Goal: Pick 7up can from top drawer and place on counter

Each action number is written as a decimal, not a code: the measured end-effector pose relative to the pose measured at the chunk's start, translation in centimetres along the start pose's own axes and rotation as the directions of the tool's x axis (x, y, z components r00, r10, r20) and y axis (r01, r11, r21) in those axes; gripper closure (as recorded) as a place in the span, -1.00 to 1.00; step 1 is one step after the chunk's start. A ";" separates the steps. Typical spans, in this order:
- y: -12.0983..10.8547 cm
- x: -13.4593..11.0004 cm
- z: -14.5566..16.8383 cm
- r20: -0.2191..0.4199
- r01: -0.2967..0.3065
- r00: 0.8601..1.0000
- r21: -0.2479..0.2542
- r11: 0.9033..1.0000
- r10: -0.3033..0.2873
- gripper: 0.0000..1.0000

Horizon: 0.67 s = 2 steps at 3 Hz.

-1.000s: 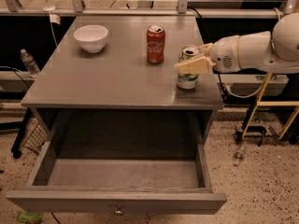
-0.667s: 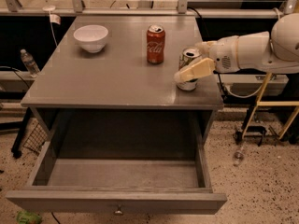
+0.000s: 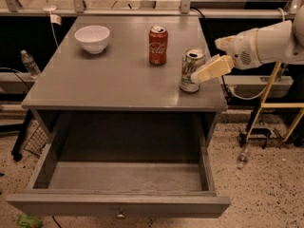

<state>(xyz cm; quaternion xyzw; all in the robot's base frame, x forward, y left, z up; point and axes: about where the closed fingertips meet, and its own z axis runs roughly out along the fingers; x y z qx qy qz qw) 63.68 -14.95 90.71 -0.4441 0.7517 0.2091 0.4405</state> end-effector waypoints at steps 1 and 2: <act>-3.2 4.6 -7.5 -0.089 -0.078 0.991 0.183 0.980 0.096 -1.00; -4.6 8.1 -12.1 -0.123 -0.149 0.973 0.302 0.942 0.194 -1.00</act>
Offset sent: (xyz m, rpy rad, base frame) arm -0.0626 -0.2274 -0.0058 -0.1475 0.1003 -0.5463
